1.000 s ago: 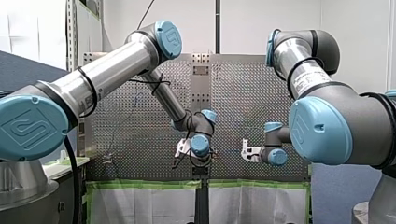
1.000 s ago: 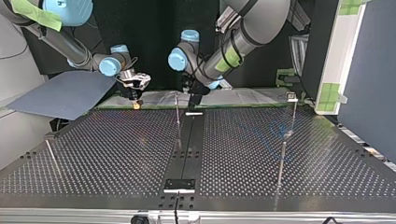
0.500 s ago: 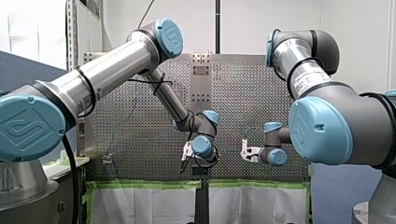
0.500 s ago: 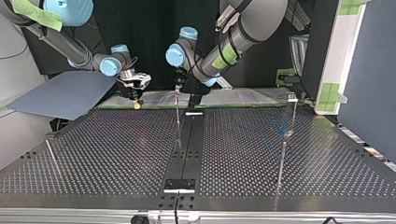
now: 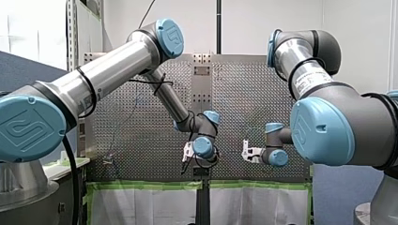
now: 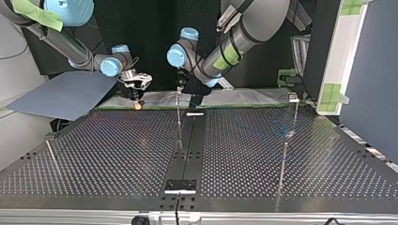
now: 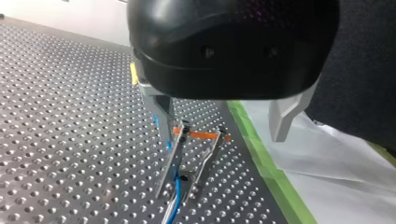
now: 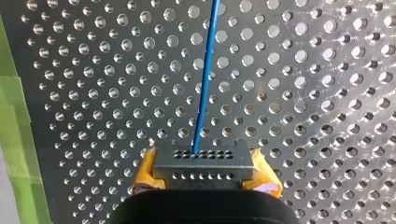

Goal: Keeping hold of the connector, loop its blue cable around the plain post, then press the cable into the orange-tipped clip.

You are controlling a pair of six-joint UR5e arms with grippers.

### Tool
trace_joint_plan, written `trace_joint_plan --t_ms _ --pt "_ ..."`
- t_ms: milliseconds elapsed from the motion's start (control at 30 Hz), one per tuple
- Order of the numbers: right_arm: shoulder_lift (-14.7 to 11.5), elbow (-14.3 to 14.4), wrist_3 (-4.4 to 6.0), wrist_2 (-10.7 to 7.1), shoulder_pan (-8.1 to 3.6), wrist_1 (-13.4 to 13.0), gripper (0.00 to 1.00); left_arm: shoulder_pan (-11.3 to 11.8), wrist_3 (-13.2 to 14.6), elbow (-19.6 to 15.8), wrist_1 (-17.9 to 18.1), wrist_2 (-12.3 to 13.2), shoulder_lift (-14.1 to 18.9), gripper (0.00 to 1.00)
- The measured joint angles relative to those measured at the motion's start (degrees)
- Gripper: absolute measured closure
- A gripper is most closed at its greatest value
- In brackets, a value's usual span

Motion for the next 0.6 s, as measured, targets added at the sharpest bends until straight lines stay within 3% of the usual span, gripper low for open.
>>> trace_joint_plan --t_ms 600 --pt "0.0 0.0 0.0 0.0 0.28 0.33 1.0 -0.05 -1.92 -0.01 0.68 -0.01 1.3 0.0"
